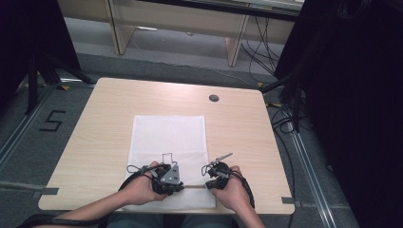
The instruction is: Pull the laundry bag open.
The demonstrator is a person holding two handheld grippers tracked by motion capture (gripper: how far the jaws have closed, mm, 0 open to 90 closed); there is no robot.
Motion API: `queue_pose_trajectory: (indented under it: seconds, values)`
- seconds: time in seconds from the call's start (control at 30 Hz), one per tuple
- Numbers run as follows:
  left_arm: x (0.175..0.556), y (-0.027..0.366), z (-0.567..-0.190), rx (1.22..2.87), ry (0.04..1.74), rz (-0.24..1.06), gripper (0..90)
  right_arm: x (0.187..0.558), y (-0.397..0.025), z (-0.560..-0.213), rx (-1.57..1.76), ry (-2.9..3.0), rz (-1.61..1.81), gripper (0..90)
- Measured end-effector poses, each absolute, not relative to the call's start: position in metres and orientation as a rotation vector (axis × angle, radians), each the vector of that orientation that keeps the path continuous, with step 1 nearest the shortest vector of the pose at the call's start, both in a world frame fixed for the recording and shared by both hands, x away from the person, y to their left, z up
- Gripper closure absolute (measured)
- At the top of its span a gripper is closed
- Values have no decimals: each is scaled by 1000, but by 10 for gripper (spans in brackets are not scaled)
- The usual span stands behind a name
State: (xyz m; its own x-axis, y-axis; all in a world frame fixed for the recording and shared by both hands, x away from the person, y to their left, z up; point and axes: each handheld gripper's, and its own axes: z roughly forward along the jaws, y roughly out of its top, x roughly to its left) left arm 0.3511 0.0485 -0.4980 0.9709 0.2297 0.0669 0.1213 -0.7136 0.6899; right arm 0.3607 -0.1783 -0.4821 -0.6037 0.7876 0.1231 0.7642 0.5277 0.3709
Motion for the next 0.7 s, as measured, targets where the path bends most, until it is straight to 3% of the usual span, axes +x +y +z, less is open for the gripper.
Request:
queue_pose_trajectory:
  seconds: [0.7]
  values:
    - [350,67,-487,2345,286,137,819,360,-176,-482,1349,2703,608,900]
